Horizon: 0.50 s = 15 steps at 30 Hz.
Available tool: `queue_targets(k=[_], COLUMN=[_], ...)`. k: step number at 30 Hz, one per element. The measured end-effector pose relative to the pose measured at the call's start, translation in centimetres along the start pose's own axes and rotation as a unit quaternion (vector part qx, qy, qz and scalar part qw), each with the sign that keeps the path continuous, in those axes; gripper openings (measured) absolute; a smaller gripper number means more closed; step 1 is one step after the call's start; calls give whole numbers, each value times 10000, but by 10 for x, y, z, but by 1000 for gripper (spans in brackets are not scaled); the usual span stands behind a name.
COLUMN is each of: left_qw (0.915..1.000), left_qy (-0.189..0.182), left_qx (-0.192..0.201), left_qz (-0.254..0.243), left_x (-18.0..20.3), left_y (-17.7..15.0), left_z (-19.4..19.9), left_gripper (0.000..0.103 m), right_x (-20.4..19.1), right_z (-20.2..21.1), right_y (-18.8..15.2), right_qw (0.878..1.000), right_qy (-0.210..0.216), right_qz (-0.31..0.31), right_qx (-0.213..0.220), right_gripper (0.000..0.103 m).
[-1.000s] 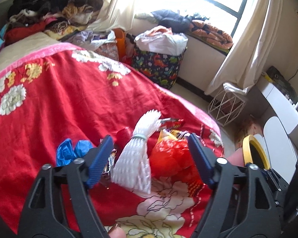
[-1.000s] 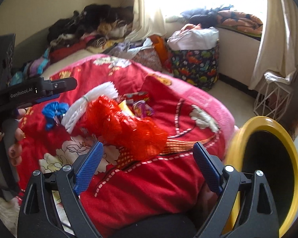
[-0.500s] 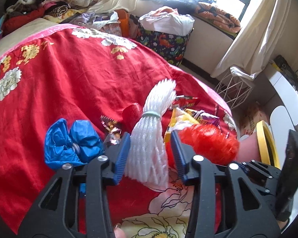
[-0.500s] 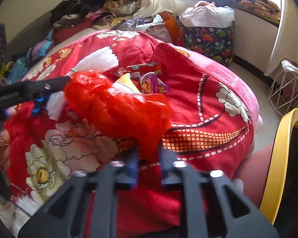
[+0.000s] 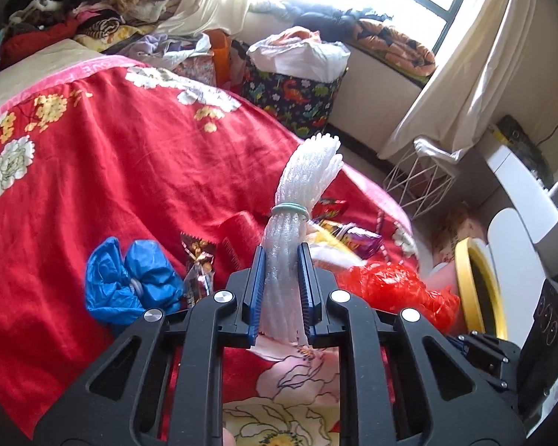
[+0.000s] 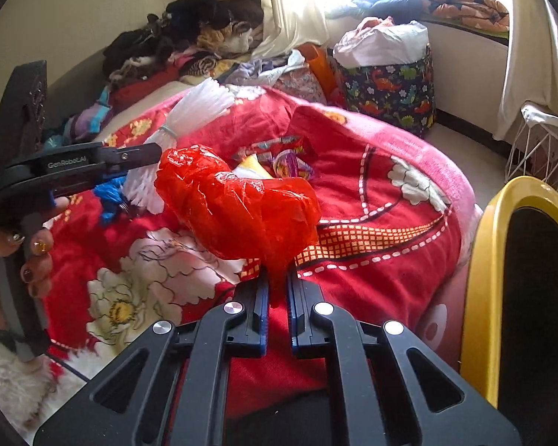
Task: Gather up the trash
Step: 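Grasp the white mesh foam sleeve with the left tool while the right tool grasps the red plastic bag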
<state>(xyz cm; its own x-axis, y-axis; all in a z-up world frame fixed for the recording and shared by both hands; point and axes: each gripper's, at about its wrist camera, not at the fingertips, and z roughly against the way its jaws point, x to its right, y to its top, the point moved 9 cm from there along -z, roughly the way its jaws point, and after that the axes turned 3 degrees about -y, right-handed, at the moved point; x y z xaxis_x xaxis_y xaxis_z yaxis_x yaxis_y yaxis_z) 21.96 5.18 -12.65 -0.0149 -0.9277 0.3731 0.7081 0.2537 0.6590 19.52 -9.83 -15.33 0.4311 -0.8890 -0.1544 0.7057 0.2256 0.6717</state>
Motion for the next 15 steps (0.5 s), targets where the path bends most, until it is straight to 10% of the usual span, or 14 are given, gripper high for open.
queue_targets(k=[15], left_qw=[9996], left_qy=[-183], left_qx=[181], left_qz=[-108], left_x=[24], left_y=[10], left_z=[14], left_gripper=[12], right_x=[15], right_z=[36], right_y=[14], right_qw=[9993], right_qy=[-47], right_qz=[-231], right_qx=[296], right_gripper=[8])
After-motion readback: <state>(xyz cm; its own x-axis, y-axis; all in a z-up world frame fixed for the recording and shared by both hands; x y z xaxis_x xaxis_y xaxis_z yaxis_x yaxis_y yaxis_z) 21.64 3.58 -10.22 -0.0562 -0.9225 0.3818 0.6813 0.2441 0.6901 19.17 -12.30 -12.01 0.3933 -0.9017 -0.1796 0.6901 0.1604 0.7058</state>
